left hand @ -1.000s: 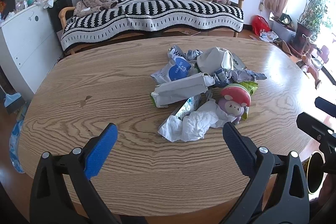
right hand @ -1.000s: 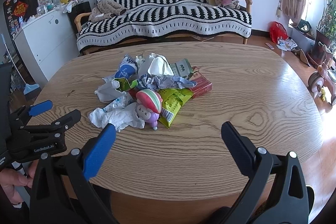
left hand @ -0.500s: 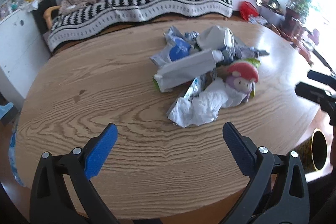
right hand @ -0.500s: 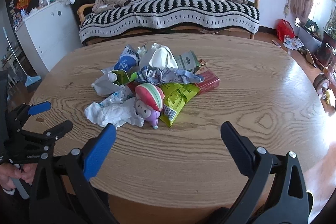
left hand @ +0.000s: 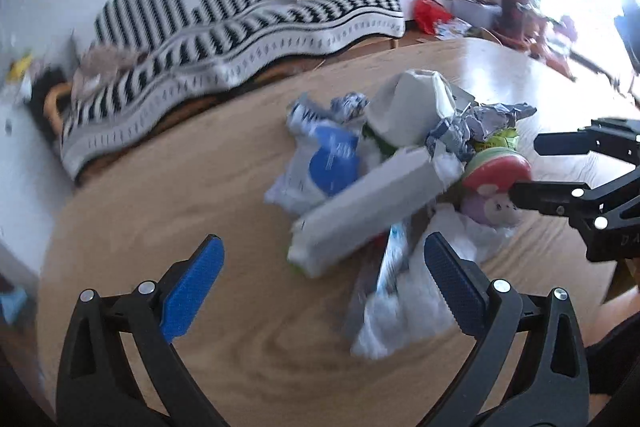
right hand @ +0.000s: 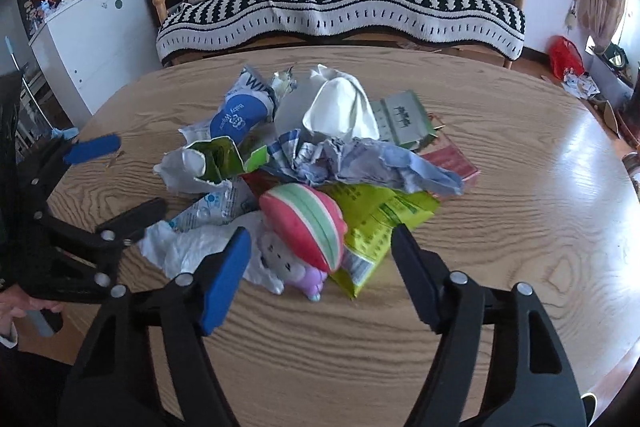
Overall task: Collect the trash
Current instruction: 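Grasp the white paper carton with the left tool while the right tool grasps the striped toy ball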
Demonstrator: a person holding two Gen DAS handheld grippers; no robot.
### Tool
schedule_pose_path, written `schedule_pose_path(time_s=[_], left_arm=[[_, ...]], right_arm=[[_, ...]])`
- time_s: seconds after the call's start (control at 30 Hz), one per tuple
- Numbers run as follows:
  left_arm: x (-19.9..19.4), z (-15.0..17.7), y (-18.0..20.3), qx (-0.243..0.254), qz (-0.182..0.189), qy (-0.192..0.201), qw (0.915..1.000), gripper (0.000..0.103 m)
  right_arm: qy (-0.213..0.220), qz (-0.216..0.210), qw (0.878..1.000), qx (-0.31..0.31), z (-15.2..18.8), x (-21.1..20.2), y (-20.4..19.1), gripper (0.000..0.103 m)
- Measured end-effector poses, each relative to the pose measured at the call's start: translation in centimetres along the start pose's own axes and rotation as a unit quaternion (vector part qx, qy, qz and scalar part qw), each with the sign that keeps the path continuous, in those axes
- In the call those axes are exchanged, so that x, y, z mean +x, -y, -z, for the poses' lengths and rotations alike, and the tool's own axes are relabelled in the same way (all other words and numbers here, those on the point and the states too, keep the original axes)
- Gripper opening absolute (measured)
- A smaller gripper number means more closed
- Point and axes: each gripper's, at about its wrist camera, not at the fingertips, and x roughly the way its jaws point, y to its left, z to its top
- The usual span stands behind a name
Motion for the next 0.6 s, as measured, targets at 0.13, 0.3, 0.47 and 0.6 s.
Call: schedule_pose_path(time_s=[0.13, 0.3, 0.47, 0.6], left_arm=[[2.2, -1.0, 0.3, 0.019, -0.002, 0.004, 0.9998, 0.097], [3.2, -1.6, 0.0, 0.008, 0.022, -0.002, 0.9997, 0.060], [2.3, -1.5, 0.6, -0.002, 0.036, -0.017, 0.9992, 0.019], [0.2, -2.0, -0.1, -0.042, 0.049, -0.007, 0.9979, 0.017]], right_arm=[[-0.010, 0.007, 1.000, -0.005, -0.4, 1.5, -0.6, 0.055], [-0.008, -0.008, 1.000, -0.007, -0.6, 1.1, -0.8, 0.036], [0.024, -0.028, 0.999, 0.011, -0.6, -2.2, 0.6, 0.034], [0.052, -0.051, 0.997, 0.039, -0.3, -5.0, 2.3, 0.034]])
